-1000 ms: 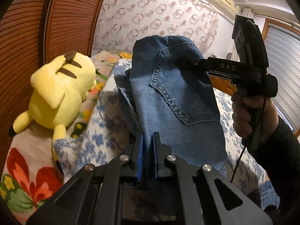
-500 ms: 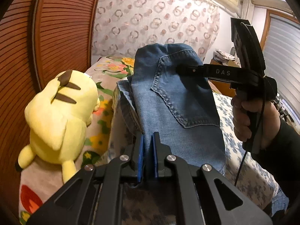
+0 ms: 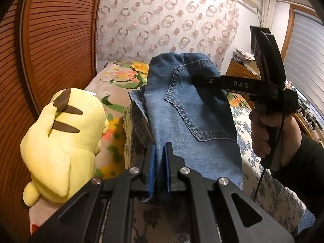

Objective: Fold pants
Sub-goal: 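Fold the jeans over with the right tool while the left tool holds its edge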

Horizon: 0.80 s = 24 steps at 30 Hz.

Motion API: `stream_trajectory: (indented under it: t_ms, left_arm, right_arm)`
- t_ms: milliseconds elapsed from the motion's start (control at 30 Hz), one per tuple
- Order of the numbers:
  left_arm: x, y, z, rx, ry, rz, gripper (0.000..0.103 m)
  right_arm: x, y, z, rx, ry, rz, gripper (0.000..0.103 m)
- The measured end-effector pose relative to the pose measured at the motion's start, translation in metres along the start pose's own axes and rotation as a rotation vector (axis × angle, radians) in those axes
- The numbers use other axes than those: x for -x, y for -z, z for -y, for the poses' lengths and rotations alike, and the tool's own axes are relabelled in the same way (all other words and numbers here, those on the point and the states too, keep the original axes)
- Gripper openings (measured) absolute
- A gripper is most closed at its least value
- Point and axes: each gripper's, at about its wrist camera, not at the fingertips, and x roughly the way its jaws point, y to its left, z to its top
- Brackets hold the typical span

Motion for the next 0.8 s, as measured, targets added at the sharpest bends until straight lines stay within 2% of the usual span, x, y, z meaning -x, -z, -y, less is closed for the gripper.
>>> stream_trajectory:
  t_ms: [267, 467, 633, 800]
  left_arm:
    - [-0.022, -0.021, -0.002, -0.020, -0.011, -0.013, 0.005]
    - [-0.036, -0.024, -0.005, -0.025, -0.015, -0.031, 0.005]
    - [-0.048, -0.017, -0.007, -0.020, -0.014, -0.060, 0.005]
    - [-0.050, -0.013, -0.008, -0.022, -0.018, -0.061, 0.006]
  right_arm:
    - [-0.018, -0.013, 0.021, -0.028, 0.008, 0.004, 0.024]
    - [-0.027, -0.017, 0.033, -0.036, 0.008, -0.009, 0.026]
    - [-0.037, -0.015, 0.040, -0.008, 0.042, -0.075, 0.040]
    - [-0.030, -0.016, 0.042, 0.059, 0.059, -0.096, 0.048]
